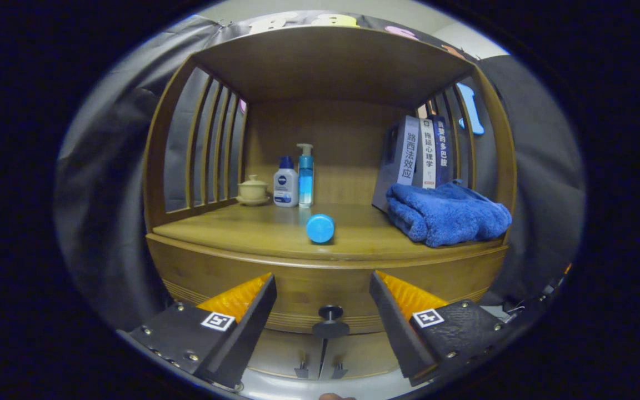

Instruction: Pull open the drawer, take out the items inside it, and place them on the countertop above the cabinet.

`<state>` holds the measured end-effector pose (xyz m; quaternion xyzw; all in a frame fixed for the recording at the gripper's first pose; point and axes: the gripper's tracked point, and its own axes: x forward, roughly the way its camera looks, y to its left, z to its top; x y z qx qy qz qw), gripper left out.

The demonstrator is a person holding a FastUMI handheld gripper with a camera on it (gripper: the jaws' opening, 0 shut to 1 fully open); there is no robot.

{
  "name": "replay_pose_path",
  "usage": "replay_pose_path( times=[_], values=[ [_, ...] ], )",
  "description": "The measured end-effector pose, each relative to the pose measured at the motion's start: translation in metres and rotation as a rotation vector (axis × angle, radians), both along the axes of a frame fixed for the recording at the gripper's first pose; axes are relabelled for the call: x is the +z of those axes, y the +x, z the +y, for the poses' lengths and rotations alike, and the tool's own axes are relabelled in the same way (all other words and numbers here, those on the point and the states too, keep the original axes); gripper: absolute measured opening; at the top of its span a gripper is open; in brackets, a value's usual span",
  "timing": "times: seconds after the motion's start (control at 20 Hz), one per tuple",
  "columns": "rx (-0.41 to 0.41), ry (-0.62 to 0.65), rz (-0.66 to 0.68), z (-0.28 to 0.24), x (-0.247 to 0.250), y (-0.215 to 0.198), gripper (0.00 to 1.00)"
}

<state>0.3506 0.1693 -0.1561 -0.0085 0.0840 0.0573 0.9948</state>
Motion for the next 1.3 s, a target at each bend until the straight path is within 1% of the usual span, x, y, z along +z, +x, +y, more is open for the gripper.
replay_pose_path(
  times=[0.15, 0.3, 0.55, 0.85, 1.05, 1.2, 1.3],
  values=[
    [0.032, -0.005, -0.037, -0.01, 0.027, -0.009, 1.0],
    [0.044, -0.015, -0.072, -0.037, 0.054, -0.013, 1.0],
    [-0.005, -0.013, -0.089, -0.116, 0.077, -0.01, 1.0],
    [-0.081, -0.029, -0.033, -0.239, 0.064, -0.018, 1.0],
    [-0.088, -0.055, -0.029, -0.31, 0.048, -0.034, 1.0],
    [-0.091, -0.046, -0.058, -0.346, 0.039, -0.056, 1.0],
    [-0.087, -0.009, -0.081, -0.354, 0.035, -0.074, 1.0]
  ],
)
